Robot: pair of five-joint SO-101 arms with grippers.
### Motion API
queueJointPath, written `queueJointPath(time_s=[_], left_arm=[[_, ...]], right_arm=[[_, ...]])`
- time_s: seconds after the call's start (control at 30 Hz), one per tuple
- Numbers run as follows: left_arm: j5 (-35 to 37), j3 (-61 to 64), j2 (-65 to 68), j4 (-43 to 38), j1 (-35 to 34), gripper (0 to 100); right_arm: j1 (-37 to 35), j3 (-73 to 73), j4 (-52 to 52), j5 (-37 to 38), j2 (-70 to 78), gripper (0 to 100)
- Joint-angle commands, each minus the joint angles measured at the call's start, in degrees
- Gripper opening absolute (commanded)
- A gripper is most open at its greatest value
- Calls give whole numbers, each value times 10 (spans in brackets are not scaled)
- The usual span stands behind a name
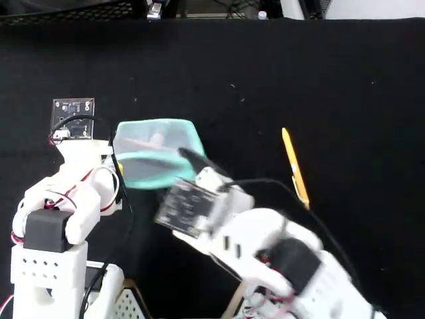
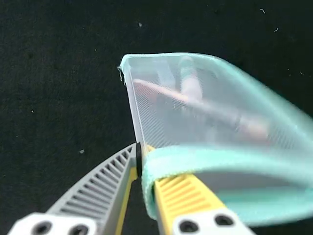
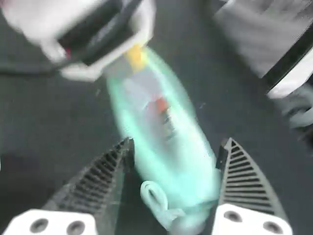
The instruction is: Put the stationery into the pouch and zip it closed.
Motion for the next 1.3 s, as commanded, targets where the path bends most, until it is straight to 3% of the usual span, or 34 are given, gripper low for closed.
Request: queueJointPath(time_s=[0.0, 0.13, 0.33, 0.4, 0.5, 0.63, 0.9, 1.27], left_arm=[[-1, -3, -7, -8, 1, 30], [-1, -3, -7, -8, 1, 30], [-1, -3, -7, -7, 1, 30], [-1, -3, -7, -7, 1, 30], [-1, -3, -7, -7, 1, 30], [-1, -3, -7, -7, 1, 30], [-1, -3, -7, -7, 1, 30], [-1, -3, -7, -7, 1, 30]], right_arm=[[4, -106, 35, 7, -52, 282], [55, -166, 42, 7, -98, 267], [366, -86, 23, 7, -60, 80], [449, -22, -18, 8, -10, 76], [525, 45, -69, 7, 102, 155], [568, 37, -99, 11, 284, 280], [575, -174, -91, 47, 625, 201], [573, -491, 50, 52, 971, 239]])
